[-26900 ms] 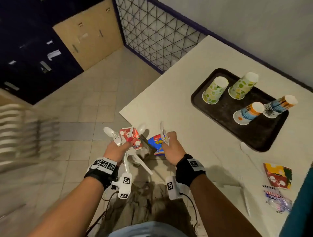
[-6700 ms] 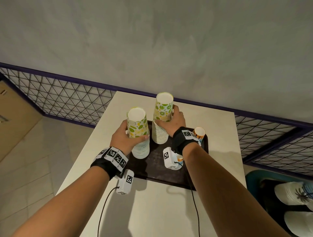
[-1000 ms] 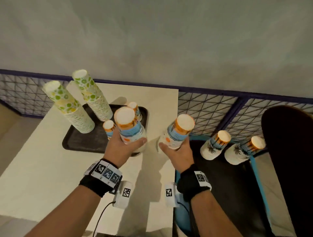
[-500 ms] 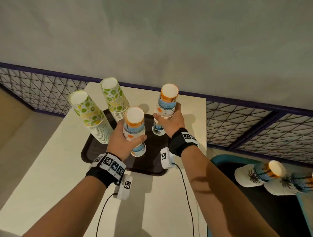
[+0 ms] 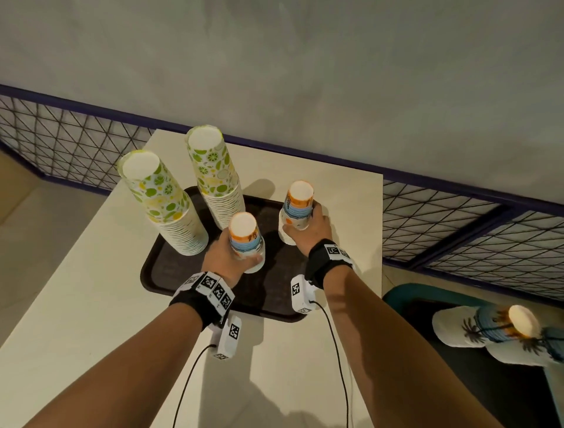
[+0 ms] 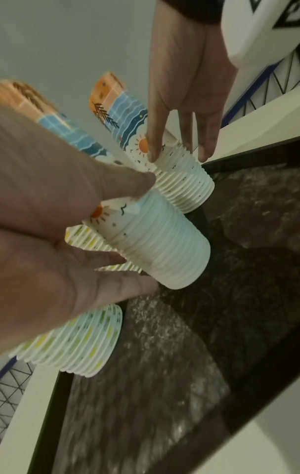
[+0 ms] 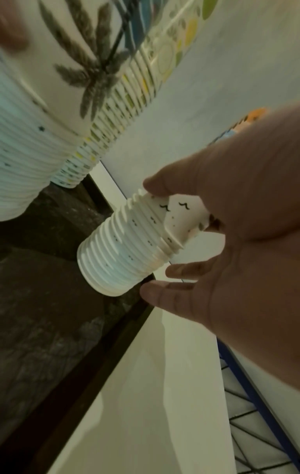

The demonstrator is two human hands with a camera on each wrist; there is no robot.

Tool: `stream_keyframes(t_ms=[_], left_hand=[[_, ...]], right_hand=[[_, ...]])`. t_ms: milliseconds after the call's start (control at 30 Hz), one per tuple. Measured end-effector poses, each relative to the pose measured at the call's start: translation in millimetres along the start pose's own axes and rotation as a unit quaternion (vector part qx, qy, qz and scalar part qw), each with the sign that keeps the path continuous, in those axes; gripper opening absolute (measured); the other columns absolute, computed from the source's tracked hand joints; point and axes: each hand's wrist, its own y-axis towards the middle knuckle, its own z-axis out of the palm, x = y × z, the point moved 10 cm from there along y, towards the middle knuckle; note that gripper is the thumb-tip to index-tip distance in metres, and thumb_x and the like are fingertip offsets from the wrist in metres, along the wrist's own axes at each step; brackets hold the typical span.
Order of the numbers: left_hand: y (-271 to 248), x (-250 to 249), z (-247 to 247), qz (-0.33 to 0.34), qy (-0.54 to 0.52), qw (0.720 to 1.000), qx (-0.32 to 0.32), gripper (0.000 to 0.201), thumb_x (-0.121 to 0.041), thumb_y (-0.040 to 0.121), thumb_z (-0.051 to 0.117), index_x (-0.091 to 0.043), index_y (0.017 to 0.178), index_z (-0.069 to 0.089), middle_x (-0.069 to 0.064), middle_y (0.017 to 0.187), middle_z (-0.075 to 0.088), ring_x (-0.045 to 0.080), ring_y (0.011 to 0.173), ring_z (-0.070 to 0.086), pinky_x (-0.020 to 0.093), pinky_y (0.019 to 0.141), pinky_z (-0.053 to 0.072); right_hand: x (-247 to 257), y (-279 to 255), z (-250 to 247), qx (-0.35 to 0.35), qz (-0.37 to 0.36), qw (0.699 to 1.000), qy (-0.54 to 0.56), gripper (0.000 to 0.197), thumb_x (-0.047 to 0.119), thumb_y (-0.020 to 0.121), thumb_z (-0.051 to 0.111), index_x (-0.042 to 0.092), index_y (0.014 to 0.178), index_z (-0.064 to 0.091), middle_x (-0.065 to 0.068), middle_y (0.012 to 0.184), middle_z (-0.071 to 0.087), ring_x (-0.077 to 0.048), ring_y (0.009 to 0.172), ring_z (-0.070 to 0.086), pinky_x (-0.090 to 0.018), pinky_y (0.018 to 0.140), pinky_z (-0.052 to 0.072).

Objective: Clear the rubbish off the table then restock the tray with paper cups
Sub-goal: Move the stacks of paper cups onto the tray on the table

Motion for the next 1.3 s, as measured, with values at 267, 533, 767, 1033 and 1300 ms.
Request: stream_keyframes(t_ms=[267, 533, 767, 1033, 1300], left_hand=[[-39.0, 10.3, -12.1, -0.075, -0.068, 0.994, -0.027, 0.108, -0.025, 0.067, 0.1, -0.01, 0.152, 0.035, 0.012, 0.147, 0.061, 0.031, 0.137, 0.059, 0.047, 0.115, 0.047], [-137.0, -43.8, 47.2, 0.021, -0.001, 0.999, -0.04, 0.056, -0.028, 0.074, 0.092, -0.019, 0.104, 0.047, 0.013, 0.112, 0.053, 0.025, 0.086, 0.057, 0.047, 0.083, 0.057], [-191.9, -172.9, 161.8, 0.191, -0.002, 0.976, 0.106, 0.045, -0.031, 0.092, 0.077, -0.041, 0.131, 0.057, -0.002, 0.122, 0.043, 0.014, 0.101, 0.063, 0.029, 0.094, 0.053], [-228.3, -290.8, 267.0, 0.33, 0.084, 0.918, 0.202, 0.06, -0.036, 0.094, 0.074, -0.048, 0.148, 0.049, -0.001, 0.141, 0.041, 0.021, 0.124, 0.058, 0.037, 0.108, 0.052], [-227.5, -301.4, 359.7, 0.355, 0.249, 0.854, 0.289, 0.084, -0.039, 0.095, 0.073, -0.046, 0.164, 0.025, 0.004, 0.178, 0.006, 0.033, 0.16, 0.025, 0.049, 0.128, 0.03]], right_hand=[[-11.5, -54.3, -40.8, -0.026, 0.009, 0.997, 0.072, 0.086, 0.026, 0.088, 0.073, 0.032, 0.156, 0.02, -0.006, 0.16, 0.032, -0.03, 0.144, 0.037, -0.046, 0.117, 0.036], [-85.7, -182.4, -158.2, -0.152, -0.043, 0.974, 0.16, 0.025, 0.013, 0.094, 0.066, 0.027, 0.114, 0.061, 0.004, 0.118, 0.062, -0.005, 0.104, 0.061, -0.01, 0.076, 0.049], [-239.5, -254.0, -234.6, -0.195, 0.134, 0.966, 0.107, 0.018, 0.011, 0.09, 0.07, 0.015, 0.102, 0.057, 0.006, 0.088, 0.06, -0.019, 0.087, 0.062, -0.015, 0.069, 0.044], [-337.3, -235.5, -250.8, -0.154, 0.262, 0.944, 0.128, 0.082, 0.024, 0.083, 0.08, 0.009, 0.15, 0.035, -0.016, 0.132, 0.057, -0.03, 0.121, 0.058, -0.032, 0.098, 0.045], [-354.6, -180.3, -239.3, -0.128, 0.244, 0.955, 0.114, 0.11, 0.039, 0.064, 0.084, 0.012, 0.153, 0.027, -0.018, 0.149, 0.046, -0.037, 0.139, 0.043, -0.05, 0.11, 0.043]])
